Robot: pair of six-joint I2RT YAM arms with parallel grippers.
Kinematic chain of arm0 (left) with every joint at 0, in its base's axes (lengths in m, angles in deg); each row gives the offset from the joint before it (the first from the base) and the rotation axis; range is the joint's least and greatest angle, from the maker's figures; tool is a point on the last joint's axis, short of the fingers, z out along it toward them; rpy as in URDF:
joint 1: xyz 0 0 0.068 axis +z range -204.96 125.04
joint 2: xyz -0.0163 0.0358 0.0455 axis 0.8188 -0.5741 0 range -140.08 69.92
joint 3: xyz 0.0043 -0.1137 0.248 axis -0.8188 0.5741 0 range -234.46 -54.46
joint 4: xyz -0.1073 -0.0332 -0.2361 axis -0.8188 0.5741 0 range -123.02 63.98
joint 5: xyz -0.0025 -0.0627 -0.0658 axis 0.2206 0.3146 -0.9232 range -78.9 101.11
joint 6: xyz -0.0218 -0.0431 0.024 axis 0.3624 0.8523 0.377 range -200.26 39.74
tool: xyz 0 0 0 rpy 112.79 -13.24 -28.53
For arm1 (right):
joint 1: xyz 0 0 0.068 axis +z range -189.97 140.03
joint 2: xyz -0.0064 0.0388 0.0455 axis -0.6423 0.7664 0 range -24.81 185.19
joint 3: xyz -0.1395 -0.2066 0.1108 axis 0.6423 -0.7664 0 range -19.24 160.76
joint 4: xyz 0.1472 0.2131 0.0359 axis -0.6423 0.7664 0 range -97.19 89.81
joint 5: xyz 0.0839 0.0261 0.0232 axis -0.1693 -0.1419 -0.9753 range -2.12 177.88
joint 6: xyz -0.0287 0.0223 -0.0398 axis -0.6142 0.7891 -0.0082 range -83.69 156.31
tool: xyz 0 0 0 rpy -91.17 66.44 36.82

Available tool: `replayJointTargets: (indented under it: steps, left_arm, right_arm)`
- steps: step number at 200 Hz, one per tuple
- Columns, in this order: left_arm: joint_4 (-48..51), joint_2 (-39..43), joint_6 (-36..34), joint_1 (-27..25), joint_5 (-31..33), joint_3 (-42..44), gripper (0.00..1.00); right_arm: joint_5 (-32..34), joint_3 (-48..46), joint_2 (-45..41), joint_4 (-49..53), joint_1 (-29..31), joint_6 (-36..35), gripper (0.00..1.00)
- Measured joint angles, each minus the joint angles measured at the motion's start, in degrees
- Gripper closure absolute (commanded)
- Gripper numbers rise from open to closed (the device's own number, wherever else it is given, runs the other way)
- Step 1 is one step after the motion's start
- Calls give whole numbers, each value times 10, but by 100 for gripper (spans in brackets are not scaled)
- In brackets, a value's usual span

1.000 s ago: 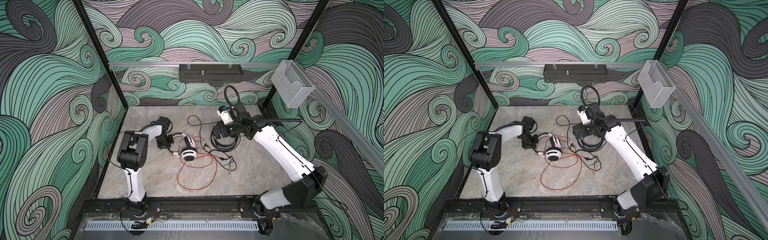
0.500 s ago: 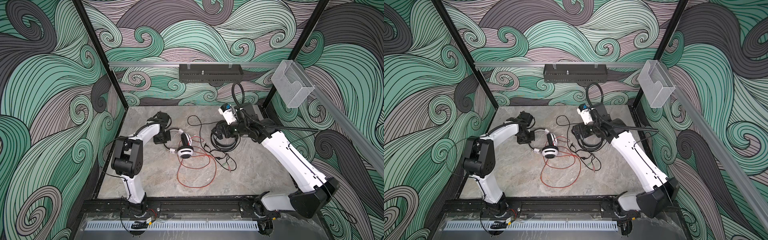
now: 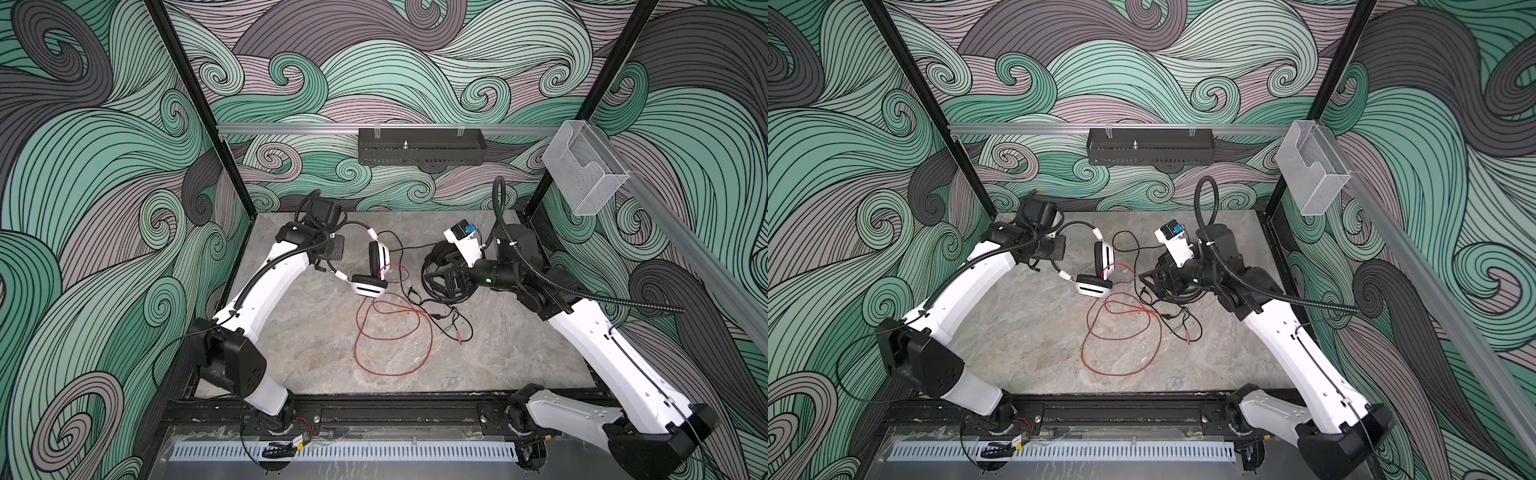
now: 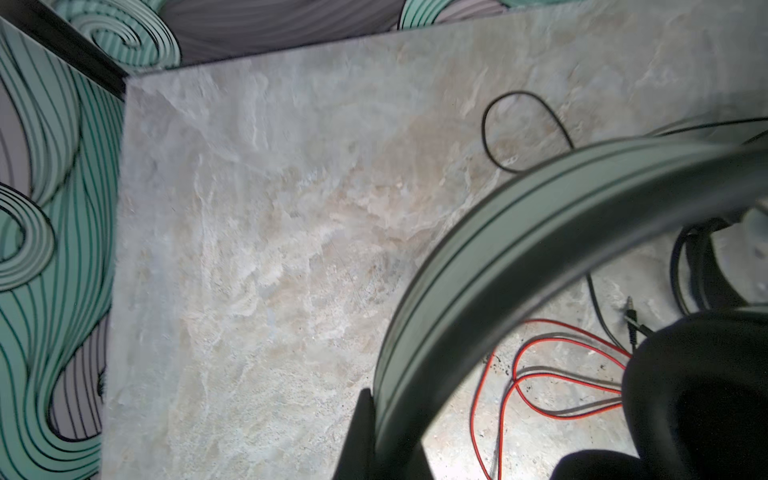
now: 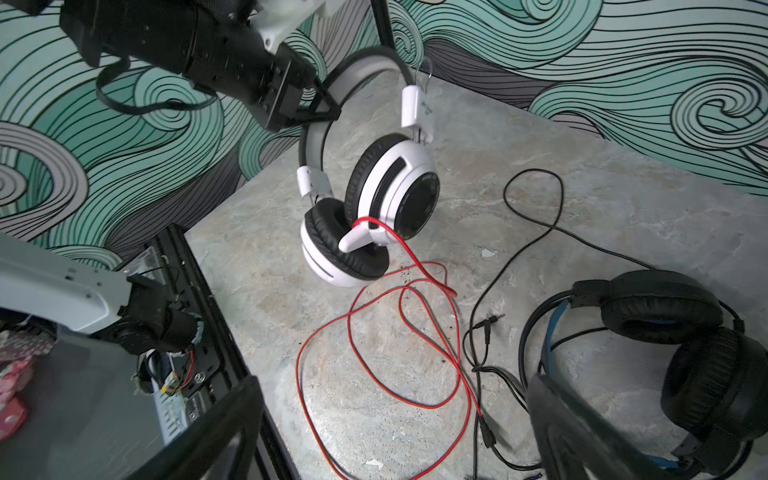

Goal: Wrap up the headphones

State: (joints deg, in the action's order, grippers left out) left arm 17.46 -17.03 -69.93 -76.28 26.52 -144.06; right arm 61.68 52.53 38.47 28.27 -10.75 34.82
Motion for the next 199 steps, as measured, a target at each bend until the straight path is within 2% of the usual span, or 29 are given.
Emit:
replayJointTargets:
  steps: [40,91,165,199]
  left_arm:
    - [8,34,-15,-41,39,-41,100]
    - [33,35,-12,-79,47,-102,100]
    - [56,41,-8,-88,64,-151,100]
    - [59,41,-9,-88,62,-206,100]
  right_arm:
    - [-50,-37,-31,-50,19,-3,0]
    - [-98,-36,9,-97,49,-5,0]
    - [-130,-118,5,-236,85,103,0]
    - [-134,-158,8,-285,95,139,0]
